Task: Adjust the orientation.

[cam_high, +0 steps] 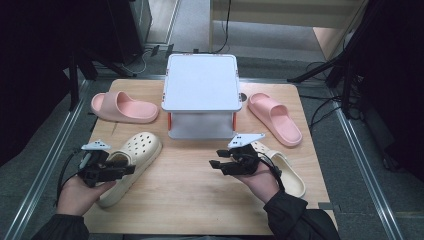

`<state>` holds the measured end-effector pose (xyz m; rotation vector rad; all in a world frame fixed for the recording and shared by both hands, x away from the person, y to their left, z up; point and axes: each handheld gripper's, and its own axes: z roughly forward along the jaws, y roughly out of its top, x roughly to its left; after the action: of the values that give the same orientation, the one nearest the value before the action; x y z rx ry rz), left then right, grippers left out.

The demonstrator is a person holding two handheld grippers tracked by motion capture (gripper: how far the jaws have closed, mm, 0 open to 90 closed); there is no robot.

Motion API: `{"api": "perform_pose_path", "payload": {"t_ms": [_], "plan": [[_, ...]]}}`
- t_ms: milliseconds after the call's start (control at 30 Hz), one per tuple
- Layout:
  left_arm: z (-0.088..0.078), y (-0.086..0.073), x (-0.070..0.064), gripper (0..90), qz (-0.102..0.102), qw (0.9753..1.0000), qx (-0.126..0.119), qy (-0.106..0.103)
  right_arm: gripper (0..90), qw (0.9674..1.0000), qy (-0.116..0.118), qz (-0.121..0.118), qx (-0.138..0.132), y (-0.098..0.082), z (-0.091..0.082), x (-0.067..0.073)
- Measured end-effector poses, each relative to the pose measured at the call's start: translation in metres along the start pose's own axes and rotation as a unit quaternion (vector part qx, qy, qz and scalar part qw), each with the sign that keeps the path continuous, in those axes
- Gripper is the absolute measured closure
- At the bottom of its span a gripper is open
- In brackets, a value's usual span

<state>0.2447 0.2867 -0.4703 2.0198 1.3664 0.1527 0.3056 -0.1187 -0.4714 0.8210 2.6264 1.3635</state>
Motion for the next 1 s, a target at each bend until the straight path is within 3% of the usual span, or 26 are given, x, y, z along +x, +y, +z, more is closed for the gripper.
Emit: {"api": "perform_pose_path", "payload": {"t_ms": [200, 267, 467, 600, 700, 800, 1000], "plan": [[0.015, 0.005, -0.004, 67.1, 0.014, 0.9998, 0.010, 0.004, 51.3, 1.0000, -0.003, 0.002, 0.000, -0.001, -0.001, 0.000], [0.021, 0.008, -0.004, 74.0, 0.019, 0.9995, 0.016, 0.019, 51.3, 1.0000, -0.005, 0.001, 0.000, -0.002, -0.002, 0.000], [0.013, 0.012, -0.004, 77.5, 0.023, 0.9991, 0.005, 0.036, 51.4, 0.9999, -0.010, 0.002, 0.002, -0.003, -0.004, 0.000], [0.006, 0.017, -0.009, 77.7, 0.029, 0.9992, -0.015, 0.025, 51.6, 0.9999, -0.013, 0.002, -0.001, -0.004, -0.006, 0.000], [0.004, 0.025, -0.026, 77.7, 0.051, 0.9984, -0.025, 0.006, 51.7, 0.9999, -0.015, 0.005, -0.001, -0.006, -0.007, 0.000], [0.010, 0.033, -0.041, 77.6, 0.072, 0.9972, -0.019, -0.008, 51.7, 0.9998, -0.017, 0.005, -0.001, -0.007, -0.008, 0.001], [0.027, 0.042, -0.063, 77.7, 0.089, 0.9956, -0.004, -0.029, 51.9, 0.9997, -0.023, 0.009, -0.005, -0.010, -0.012, 0.001]]}}
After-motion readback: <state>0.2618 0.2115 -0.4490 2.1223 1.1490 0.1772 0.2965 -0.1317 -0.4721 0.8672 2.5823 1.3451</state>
